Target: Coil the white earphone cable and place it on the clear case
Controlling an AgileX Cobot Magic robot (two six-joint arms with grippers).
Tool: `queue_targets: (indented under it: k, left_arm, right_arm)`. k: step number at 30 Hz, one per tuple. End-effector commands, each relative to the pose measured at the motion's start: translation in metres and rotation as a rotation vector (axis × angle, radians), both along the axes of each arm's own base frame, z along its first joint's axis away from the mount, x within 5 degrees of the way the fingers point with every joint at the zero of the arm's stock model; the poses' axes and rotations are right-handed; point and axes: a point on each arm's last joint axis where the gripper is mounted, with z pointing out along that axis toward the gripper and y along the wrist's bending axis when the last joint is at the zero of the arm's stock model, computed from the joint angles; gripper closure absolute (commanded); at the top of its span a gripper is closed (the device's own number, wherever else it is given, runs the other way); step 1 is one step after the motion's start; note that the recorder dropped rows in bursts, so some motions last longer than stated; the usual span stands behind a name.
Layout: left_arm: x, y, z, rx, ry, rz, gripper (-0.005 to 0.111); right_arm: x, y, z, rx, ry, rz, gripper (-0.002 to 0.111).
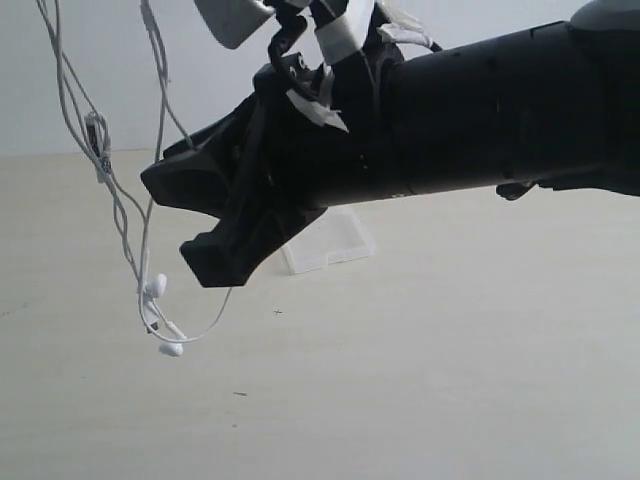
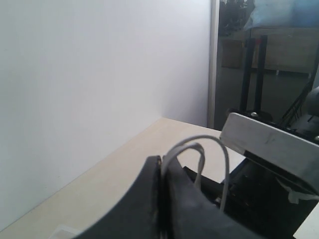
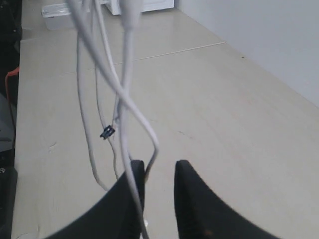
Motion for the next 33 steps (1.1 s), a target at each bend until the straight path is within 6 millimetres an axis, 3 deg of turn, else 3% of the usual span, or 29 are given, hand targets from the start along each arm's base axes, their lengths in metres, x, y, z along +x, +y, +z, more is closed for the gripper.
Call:
queue_targets:
  k: [1,10,17,33]
  left_arm:
    - [-0.0017,0.0013,0.0042,-0.019,-0.006,0.006,0.107]
    - [-0.0018,0.0012,0.0042,-0.018,-0.006,0.005,0.107]
    - [-0.0018,0.0012,0.0042,-0.018,-0.006,0.005,0.107]
    - [-0.0018,0.0012,0.0042,-0.018,-0.006,0.005,0.107]
  right_arm:
    - [0.0006,0.0009,0.0012,0.026,-0.007,-0.005,0.086]
    - [-0.0055,0.0028,0.0019,0.037,0.006,0.064,0.084]
    - [-0.0093,0.0034,0.0017,0.035,0.008,0.108,0.057]
    - [-0.0052,0.0062,-0.0021,0.049,0.037,0.083,0.056]
